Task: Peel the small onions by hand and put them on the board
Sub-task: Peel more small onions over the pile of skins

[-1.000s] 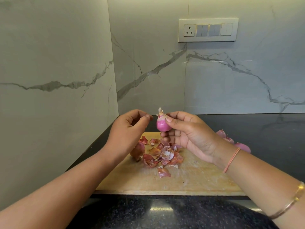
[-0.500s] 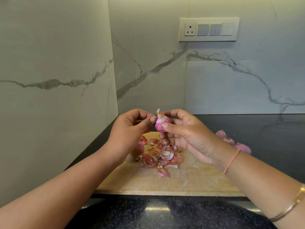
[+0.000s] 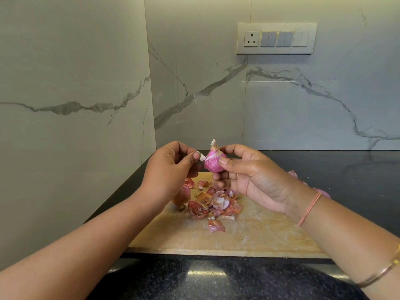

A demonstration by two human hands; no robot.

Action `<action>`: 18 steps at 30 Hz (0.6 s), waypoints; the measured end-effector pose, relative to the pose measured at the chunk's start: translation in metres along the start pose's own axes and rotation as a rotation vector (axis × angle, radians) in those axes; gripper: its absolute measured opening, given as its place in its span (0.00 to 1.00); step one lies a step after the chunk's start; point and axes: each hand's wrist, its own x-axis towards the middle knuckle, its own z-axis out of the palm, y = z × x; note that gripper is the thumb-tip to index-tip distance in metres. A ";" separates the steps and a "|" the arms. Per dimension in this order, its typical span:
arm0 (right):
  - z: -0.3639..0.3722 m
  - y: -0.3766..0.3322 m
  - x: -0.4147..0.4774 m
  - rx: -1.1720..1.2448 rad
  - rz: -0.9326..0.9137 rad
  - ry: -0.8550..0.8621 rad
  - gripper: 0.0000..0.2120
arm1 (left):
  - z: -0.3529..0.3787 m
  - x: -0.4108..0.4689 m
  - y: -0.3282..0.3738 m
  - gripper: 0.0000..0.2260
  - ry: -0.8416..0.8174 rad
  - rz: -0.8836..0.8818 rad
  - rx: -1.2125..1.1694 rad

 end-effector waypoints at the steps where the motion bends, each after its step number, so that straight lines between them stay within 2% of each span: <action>1: 0.000 0.000 0.000 -0.004 0.003 -0.001 0.19 | 0.000 0.000 0.000 0.06 0.008 0.005 0.022; 7: -0.001 -0.001 -0.001 0.003 0.020 -0.016 0.20 | -0.001 -0.002 0.003 0.04 0.041 0.028 0.127; 13: -0.001 -0.001 0.000 0.097 0.022 -0.021 0.16 | -0.001 -0.003 0.005 0.04 0.053 0.029 0.178; 18: 0.000 0.003 0.004 0.148 -0.025 0.059 0.11 | 0.000 -0.003 0.005 0.05 0.054 0.023 0.201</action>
